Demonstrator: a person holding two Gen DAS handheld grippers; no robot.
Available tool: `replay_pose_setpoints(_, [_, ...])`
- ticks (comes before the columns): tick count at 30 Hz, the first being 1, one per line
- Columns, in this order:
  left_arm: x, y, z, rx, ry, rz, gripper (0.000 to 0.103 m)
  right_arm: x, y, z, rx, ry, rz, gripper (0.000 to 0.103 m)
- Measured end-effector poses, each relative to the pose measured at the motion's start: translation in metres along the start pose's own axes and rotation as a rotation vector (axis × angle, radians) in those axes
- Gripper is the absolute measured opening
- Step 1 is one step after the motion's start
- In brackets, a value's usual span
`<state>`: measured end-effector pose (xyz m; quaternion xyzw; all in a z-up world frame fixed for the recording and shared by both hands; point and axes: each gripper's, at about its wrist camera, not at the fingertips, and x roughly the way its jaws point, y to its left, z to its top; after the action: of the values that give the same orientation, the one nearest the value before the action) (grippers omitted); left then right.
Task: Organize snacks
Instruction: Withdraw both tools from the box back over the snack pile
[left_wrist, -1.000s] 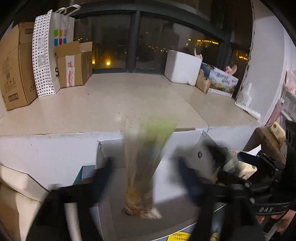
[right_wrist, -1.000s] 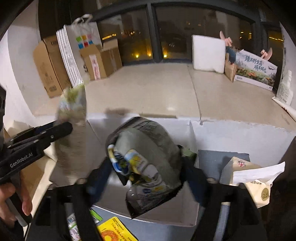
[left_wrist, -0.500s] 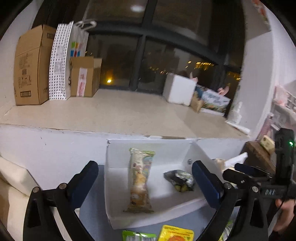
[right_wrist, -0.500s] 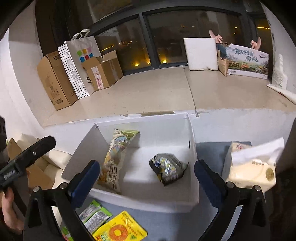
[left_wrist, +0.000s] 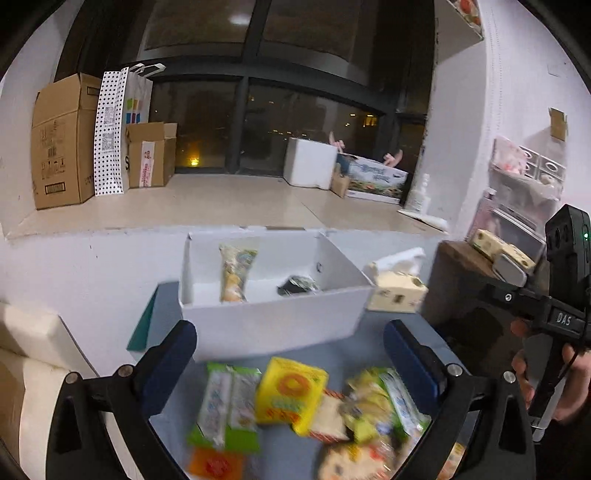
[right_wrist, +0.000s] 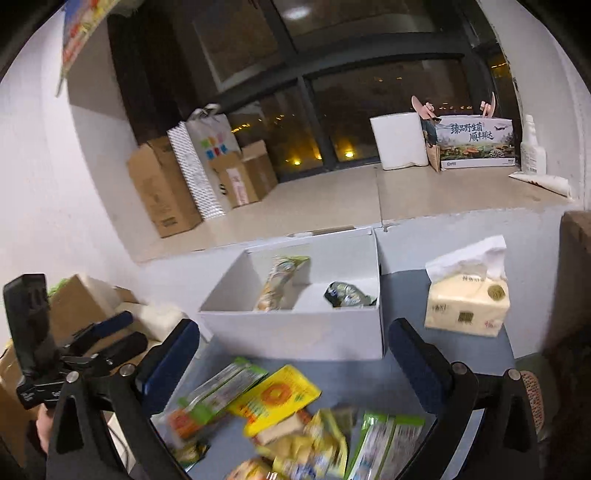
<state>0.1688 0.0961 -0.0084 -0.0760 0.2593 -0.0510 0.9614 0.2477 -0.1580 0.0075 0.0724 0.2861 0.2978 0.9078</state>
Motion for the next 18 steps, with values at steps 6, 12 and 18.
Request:
replay_pose_setpoints(6, [-0.036,-0.027,-0.025,0.026,-0.006,-0.048,0.103,-0.046,0.009,-0.034,-0.055,-0.003,-0.076,0.103])
replay_pose_setpoints(12, [-0.061,-0.035,-0.044,0.020,-0.024,-0.070,0.103,-0.079,0.004,-0.085,-0.074,0.026,-0.106,0.103])
replay_pose_setpoints(18, [-0.070,-0.035,-0.058,0.012,-0.018,-0.087,0.103,-0.097,-0.007,-0.118,-0.058,0.033,-0.102,0.103])
